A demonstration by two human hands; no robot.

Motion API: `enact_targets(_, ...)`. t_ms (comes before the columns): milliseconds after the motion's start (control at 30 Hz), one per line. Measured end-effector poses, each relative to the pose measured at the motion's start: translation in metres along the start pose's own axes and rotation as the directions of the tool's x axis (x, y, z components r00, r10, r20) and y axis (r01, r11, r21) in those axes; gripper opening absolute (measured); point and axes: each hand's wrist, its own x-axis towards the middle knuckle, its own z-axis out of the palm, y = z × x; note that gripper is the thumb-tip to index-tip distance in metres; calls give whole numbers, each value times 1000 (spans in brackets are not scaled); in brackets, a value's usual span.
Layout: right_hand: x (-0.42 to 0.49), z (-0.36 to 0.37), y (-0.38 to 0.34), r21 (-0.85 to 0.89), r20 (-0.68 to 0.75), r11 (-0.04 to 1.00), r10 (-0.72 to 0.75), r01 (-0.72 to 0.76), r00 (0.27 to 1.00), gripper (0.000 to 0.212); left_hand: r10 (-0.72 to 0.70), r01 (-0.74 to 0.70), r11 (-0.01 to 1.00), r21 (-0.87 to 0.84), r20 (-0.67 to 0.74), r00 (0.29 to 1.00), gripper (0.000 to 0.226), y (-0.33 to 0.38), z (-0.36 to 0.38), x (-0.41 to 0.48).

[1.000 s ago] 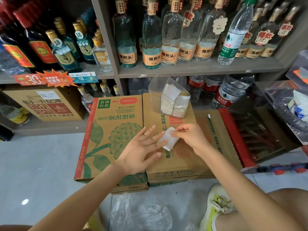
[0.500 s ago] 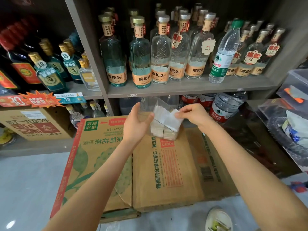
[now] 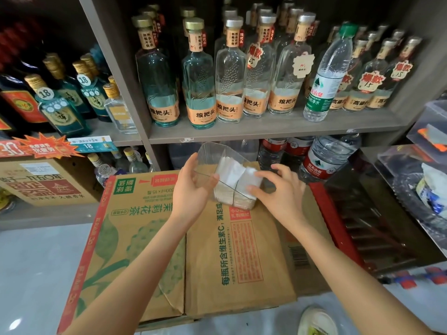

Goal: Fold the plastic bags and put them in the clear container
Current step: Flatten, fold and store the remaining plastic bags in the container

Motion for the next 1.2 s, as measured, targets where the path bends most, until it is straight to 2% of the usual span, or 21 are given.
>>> enact_targets(67, 3, 1, -2, -37, 124, 998, 64, -59, 990, 44, 3, -3, 1000, -13, 1, 1000, 70, -3, 0, -1)
enact_targets(167, 10, -1, -10, -123, 223, 989, 104, -78, 969, 48, 10, -10, 1000, -25, -3, 1000, 70, -8, -1, -2)
enact_targets(500, 17, 3, -29, -332, 297, 937, 214, -109, 930, 48, 38, -39, 998, -44, -19, 999, 70, -17, -3, -13)
enact_targets(600, 20, 2, -31, -335, 318, 935, 229, -117, 920, 48, 26, -27, 999, -39, -23, 999, 71, -14, -2, -14)
enact_targets(767, 19, -3, -27, -133, 314, 972, 226, -193, 922, 47, 13, -13, 1000, -4, -27, 1000, 71, -10, 1, -9)
enact_targets(867, 10, -15, -22, 19, 234, 979, 195, -205, 952, 44, 7, -6, 999, 36, -23, 1000, 72, -6, 4, -4)
enact_targets(1033, -36, -39, -24, 358, 47, 918, 167, -173, 985, 24, -34, 34, 999, 38, 4, 999, 74, 3, 3, 3)
enact_targets(1133, -81, -44, -31, 468, 45, 873, 130, -136, 990, 22, -41, 40, 998, 55, 16, 999, 75, 2, -10, -9)
enact_targets(1200, -116, -38, -35, 489, 61, 864, 98, -115, 993, 18, -11, 14, 991, 135, -23, 1000, 70, -6, -29, -30)
